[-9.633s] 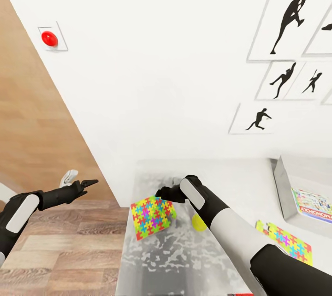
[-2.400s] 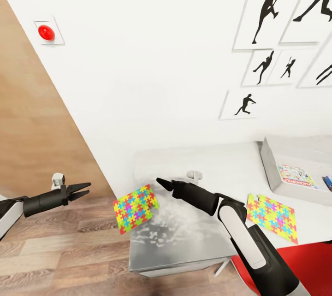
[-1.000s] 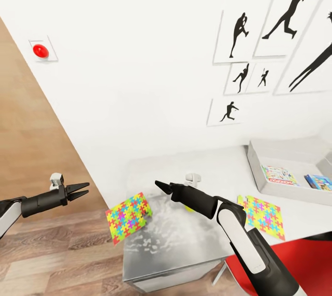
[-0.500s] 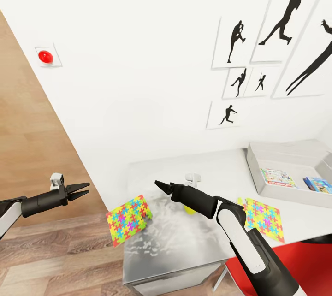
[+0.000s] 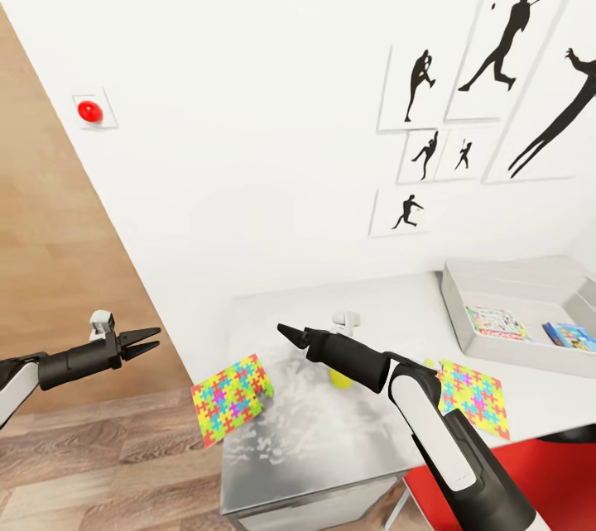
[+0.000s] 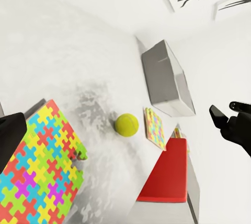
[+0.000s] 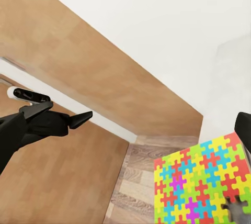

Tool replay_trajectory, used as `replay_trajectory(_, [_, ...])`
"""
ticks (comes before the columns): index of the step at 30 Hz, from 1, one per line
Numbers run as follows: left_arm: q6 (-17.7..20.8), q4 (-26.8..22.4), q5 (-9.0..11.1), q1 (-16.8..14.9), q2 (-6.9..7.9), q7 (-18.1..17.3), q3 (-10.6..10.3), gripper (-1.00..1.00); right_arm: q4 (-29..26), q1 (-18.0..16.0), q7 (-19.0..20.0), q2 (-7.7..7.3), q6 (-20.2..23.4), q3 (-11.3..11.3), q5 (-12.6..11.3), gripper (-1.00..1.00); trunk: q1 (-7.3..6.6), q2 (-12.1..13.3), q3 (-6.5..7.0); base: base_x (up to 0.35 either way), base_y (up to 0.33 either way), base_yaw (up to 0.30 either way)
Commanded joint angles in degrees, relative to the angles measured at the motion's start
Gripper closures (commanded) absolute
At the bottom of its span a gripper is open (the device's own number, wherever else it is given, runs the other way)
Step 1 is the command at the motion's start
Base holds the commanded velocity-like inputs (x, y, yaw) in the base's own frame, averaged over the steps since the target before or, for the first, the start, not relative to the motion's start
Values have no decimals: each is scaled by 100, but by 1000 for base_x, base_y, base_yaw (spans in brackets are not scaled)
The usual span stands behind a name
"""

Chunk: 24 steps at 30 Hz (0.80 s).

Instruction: Put all the toys in the child's room - the three board games (two on the bed and one on the table), the two jigsaw puzzles on the table, and the tennis ball on the table - inside the toy box on the table in the child's room.

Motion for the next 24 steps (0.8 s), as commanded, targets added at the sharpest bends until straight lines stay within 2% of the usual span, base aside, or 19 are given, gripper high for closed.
replay_trajectory(1, [40, 3, 44, -7, 8, -2, -24, -100, -2, -4, 10, -3, 16, -1, 3, -100, 4, -11, -2, 0, 0, 0])
replay_trajectory(24, [45, 3, 44, -7, 6, -2, -15, -100, -2, -5, 10, -15, 16, -5, 4, -100, 4, -11, 216, 0, 0, 0])
